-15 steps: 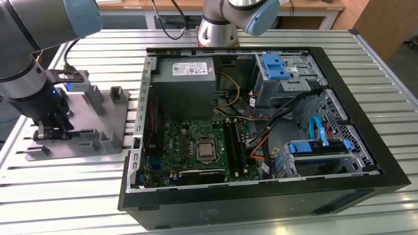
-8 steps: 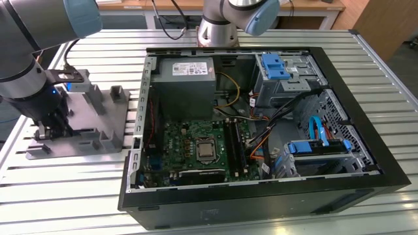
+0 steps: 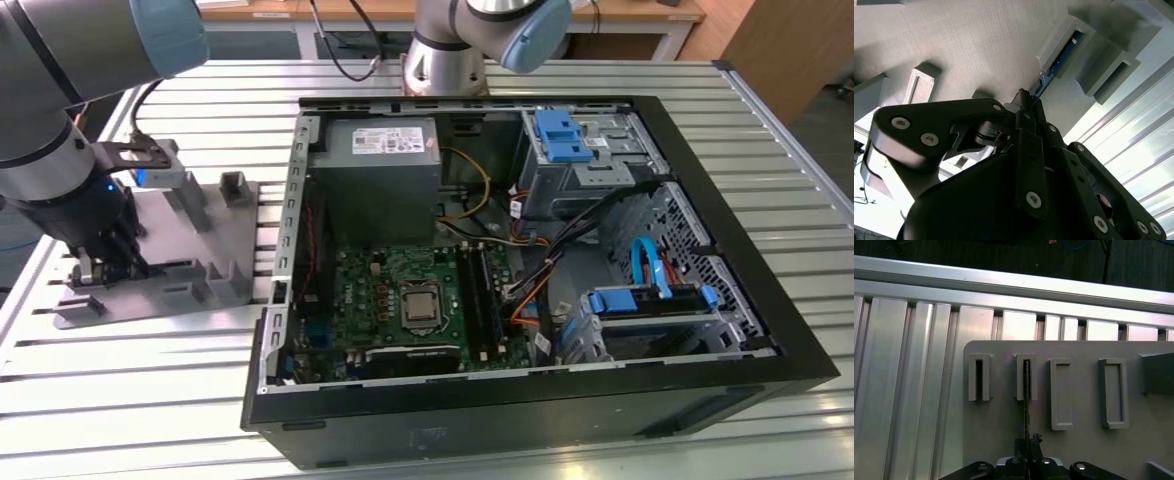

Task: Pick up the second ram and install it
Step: 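Pick up the second ram and move it above second insertion slot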

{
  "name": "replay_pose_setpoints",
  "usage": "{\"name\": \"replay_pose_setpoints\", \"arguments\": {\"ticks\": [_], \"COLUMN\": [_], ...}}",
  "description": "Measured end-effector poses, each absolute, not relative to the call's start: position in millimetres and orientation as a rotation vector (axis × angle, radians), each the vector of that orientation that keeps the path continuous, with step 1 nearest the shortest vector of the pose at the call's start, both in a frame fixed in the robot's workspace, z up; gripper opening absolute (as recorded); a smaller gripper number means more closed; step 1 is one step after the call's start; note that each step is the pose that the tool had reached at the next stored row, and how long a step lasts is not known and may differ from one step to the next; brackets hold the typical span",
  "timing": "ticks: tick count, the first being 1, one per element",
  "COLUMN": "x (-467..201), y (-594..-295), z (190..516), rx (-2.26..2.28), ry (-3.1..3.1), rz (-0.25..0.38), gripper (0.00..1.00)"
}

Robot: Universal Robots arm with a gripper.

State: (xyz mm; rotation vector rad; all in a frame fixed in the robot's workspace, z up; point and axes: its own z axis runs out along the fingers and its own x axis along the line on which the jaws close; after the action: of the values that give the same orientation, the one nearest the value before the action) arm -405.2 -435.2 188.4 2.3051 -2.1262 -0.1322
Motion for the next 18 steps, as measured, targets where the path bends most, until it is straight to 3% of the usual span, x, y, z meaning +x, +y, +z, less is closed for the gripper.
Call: {"name": "replay_pose_setpoints", "arguments": {"ticks": [10, 18], "x": [-405.3, -405.2], "y": [-435.2, -435.2], "z": [189.6, 212.2], "rx": [2.305, 2.309], "ry": [-2.127, -2.130], "rz": [-0.133, -0.140], "gripper": [0.14, 0.14]}}
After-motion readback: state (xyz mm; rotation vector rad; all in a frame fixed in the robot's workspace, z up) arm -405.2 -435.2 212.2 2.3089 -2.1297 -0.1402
